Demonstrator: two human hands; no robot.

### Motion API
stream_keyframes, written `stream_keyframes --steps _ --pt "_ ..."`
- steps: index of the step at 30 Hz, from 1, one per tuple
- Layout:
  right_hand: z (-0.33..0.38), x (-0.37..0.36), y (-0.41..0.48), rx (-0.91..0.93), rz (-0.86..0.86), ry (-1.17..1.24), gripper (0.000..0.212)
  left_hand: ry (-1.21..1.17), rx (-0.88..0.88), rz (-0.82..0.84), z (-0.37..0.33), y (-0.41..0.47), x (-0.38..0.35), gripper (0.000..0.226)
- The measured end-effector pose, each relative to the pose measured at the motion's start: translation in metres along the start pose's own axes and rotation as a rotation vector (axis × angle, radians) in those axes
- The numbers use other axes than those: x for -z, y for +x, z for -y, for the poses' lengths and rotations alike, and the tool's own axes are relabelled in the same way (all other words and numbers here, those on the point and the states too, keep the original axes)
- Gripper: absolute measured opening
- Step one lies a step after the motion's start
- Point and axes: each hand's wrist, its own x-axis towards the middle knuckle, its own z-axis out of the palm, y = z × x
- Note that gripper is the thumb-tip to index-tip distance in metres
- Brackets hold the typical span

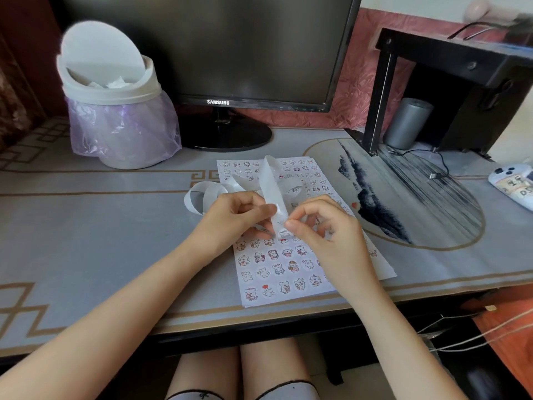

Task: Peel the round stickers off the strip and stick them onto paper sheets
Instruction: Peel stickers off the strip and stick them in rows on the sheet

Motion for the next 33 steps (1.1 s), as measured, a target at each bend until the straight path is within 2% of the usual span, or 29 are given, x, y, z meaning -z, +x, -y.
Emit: stream_keyframes --steps 3,7,14,25,33 --pt "0.006 0.015 -0.002 -0.107 0.040 0.082 0.017 0.004 0.015 0.002 0.000 0.000 0.000 0.014" --pt "0.008 0.047 -0.009 -0.290 0.100 0.086 0.011 0.015 0.043 0.016 -0.001 -0.001 -0.001 0.016" --pt "-0.003 0.078 -0.020 -0.515 0.153 0.003 0.012 0.055 0.062 0.030 0.000 -0.001 -0.001 0.015" --pt "-0.010 0.090 -0.021 -0.585 0.217 -0.141 0.007 0.064 0.068 0.029 0.001 -0.001 -0.001 0.015" --pt "-0.009 0.089 -0.021 -0.578 0.206 -0.119 0.008 0.070 0.069 0.023 0.003 0.001 0.000 0.013"
